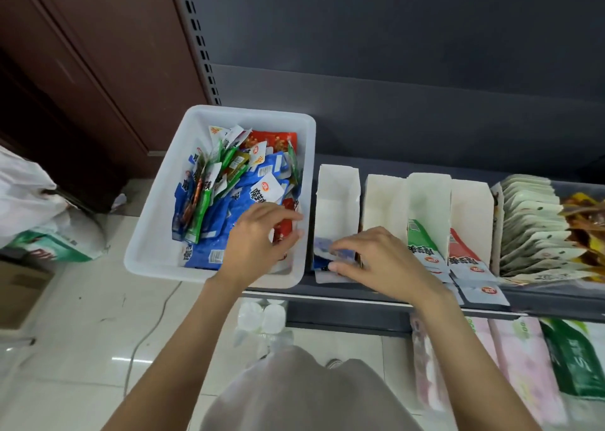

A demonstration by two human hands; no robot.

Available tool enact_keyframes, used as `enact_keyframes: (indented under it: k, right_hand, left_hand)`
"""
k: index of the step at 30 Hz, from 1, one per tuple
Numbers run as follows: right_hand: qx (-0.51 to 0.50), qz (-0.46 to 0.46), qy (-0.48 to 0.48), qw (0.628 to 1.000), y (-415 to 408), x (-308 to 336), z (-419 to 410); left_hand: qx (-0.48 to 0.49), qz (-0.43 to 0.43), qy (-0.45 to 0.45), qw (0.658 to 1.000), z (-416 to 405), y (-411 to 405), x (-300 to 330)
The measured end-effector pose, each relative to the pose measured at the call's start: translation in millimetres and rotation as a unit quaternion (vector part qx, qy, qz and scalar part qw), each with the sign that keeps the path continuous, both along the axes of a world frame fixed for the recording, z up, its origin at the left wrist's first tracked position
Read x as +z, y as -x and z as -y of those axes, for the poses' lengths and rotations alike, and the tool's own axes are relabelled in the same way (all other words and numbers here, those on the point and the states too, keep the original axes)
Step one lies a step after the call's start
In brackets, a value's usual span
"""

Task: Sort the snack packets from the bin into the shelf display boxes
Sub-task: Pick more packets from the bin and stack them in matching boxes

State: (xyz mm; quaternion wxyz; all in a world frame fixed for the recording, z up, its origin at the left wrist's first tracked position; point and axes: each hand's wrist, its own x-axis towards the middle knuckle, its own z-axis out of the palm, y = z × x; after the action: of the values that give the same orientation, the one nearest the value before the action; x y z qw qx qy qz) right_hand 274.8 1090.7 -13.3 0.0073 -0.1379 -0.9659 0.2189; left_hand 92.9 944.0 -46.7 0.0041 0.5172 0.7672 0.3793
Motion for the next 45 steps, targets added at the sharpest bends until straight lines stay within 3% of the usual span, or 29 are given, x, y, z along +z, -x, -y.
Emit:
enact_keyframes:
  k: [3,6,8,11,13,14,15,17,18,20,24,26,30,33,39,45]
  right_hand:
    - [-0.013,-0.054,0.068,0.996,24.0,18.8,4.8]
    - [-0.033,-0.080,0.083,0.993,66.5,11.4,11.7]
    - [-0.050,-0.068,0.064,0.994,92.1,3.2,16.9]
    - [-0.064,-0.059,0.046,0.995,114.6,-6.2,23.7]
    - [-0.103,-0.104,0.098,0.984,120.0,-6.3,26.8]
    - [-0.133,-0.137,0.157,0.969,121.3,-4.0,27.0]
    - [-0.163,-0.167,0.226,0.946,122.2,-0.9,26.2]
    - [-0.198,-0.194,0.354,0.893,122.4,7.3,22.7]
    - [-0.207,-0.197,0.397,0.872,121.4,10.5,20.5]
    - [-0.217,-0.204,0.437,0.849,119.0,14.7,16.3]
    - [-0.217,-0.225,0.437,0.843,106.8,28.5,8.1]
    - [-0.211,-0.257,0.389,0.859,90.7,39.2,3.5]
    - [-0.246,-0.298,0.131,0.913,47.6,49.7,-2.3]
    - [-0.258,-0.297,0.030,0.919,25.3,38.0,-4.3]
    - [-0.177,-0.233,-0.078,0.953,13.2,9.2,-2.8]
    - [-0.191,-0.230,0.002,0.954,23.5,8.4,-2.6]
  left_hand:
    - [0.141,0.010,0.013,0.990,10.9,30.7,-7.6]
    - [0.159,-0.012,0.140,0.977,7.7,51.5,-19.5]
    - [0.151,-0.020,0.178,0.972,3.7,55.7,-24.2]
    - [0.180,-0.062,0.120,0.974,3.0,55.4,-13.9]
    - [0.220,-0.056,0.026,0.973,6.7,56.2,-4.5]
    - [0.238,0.007,-0.035,0.971,8.4,58.4,1.7]
    - [0.233,0.124,-0.089,0.960,8.7,61.4,7.1]
    - [0.169,0.351,-0.149,0.909,6.5,64.6,19.2]
    - [0.134,0.404,-0.157,0.891,5.1,63.4,25.2]
    - [0.085,0.431,-0.141,0.887,0.6,56.1,37.1]
    - [0.003,0.444,-0.087,0.892,-9.4,36.9,51.2]
    - [-0.029,0.425,-0.079,0.901,-18.6,25.2,54.4]
    - [-0.061,0.298,-0.076,0.950,-42.7,-1.7,55.4]
    - [-0.081,0.236,-0.035,0.968,-55.1,-11.1,49.1]
    - [-0.036,-0.015,0.016,0.999,-56.6,-14.0,20.8]
    - [-0.004,-0.073,0.013,0.997,-46.5,-7.2,21.0]
